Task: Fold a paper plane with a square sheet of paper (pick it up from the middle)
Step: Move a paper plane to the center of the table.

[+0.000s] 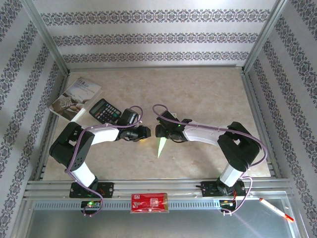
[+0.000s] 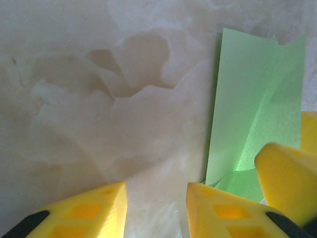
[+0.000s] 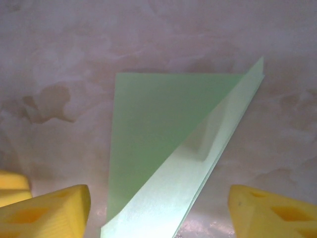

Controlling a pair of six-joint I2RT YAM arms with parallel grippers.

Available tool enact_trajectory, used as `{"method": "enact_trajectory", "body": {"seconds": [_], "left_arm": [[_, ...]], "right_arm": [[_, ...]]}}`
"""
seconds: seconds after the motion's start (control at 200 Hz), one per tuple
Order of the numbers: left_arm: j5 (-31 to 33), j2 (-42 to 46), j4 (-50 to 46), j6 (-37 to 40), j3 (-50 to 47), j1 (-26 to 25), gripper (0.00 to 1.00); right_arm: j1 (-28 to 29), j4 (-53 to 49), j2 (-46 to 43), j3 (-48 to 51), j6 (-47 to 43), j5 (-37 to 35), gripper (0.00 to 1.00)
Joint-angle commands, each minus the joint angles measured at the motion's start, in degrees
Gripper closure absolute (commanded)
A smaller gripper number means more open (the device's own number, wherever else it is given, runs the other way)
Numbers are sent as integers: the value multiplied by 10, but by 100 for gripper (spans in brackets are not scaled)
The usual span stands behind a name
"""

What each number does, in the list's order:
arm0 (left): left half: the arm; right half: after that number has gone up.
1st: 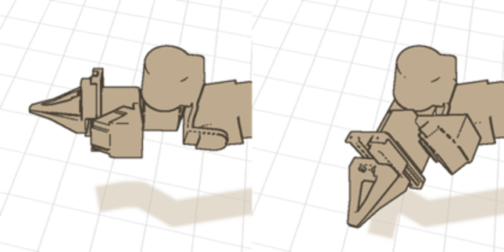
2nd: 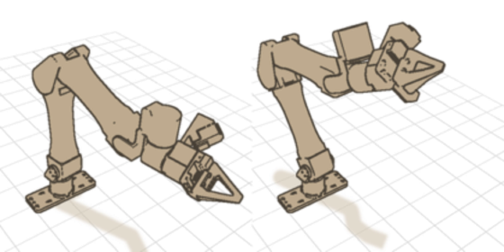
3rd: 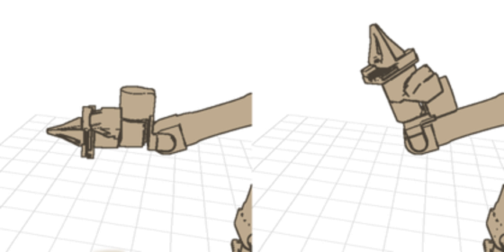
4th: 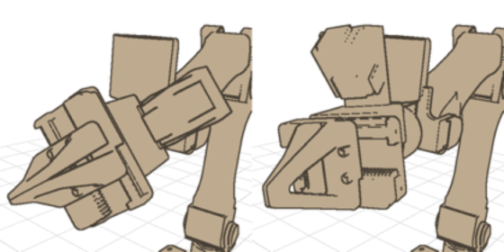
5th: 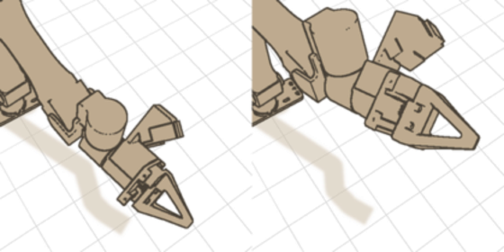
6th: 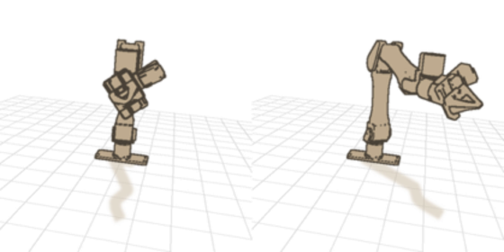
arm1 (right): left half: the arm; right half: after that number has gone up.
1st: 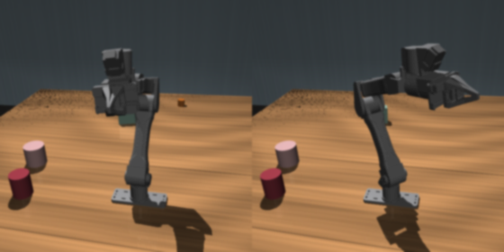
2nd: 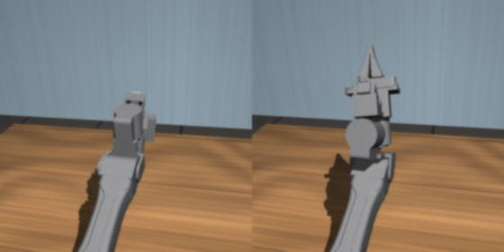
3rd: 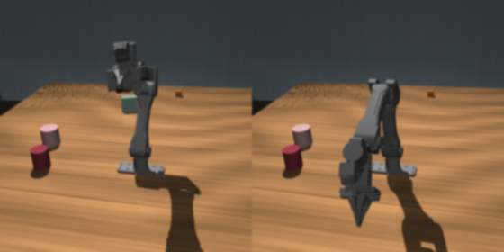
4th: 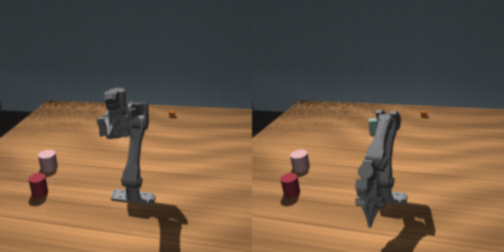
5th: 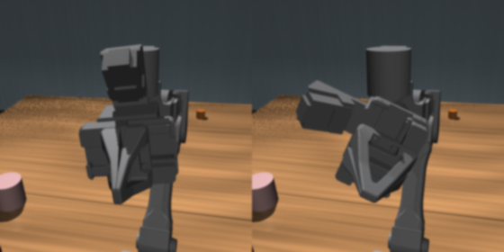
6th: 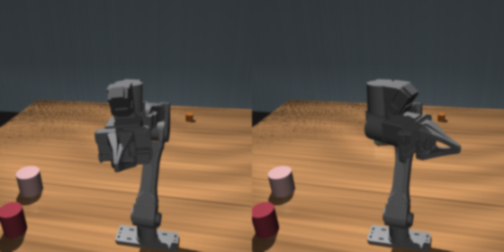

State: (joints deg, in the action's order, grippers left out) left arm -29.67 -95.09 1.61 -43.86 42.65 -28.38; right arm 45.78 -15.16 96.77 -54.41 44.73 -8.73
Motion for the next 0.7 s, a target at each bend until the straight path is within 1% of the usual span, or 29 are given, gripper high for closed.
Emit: {"method": "enact_trajectory", "body": {"seconds": [0.0,0.235,0.305,0.385,0.41,0.54,0.61,0.694], "left_arm": [[7,21,-15,15,-6,6,64],[3,28,-17,15,-3,5,64],[-5,28,-8,13,-4,-2,64],[-6,32,-3,7,-3,-17,63],[-5,34,0,4,-3,-21,63],[-11,40,22,-21,-10,-27,63],[-8,47,24,-27,-13,-27,62],[-8,58,39,-44,-24,-20,61]], "right_arm": [[9,-46,12,-21,-6,-47,35],[14,-72,-6,-25,-6,-60,53],[13,-73,-17,-17,-3,-58,60],[7,-64,-34,-2,0,-44,65],[4,-58,-41,6,0,-38,69],[-20,-3,-78,49,-8,22,89],[-32,28,-95,62,-16,69,100],[-45,78,-117,79,-6,130,100]]}}
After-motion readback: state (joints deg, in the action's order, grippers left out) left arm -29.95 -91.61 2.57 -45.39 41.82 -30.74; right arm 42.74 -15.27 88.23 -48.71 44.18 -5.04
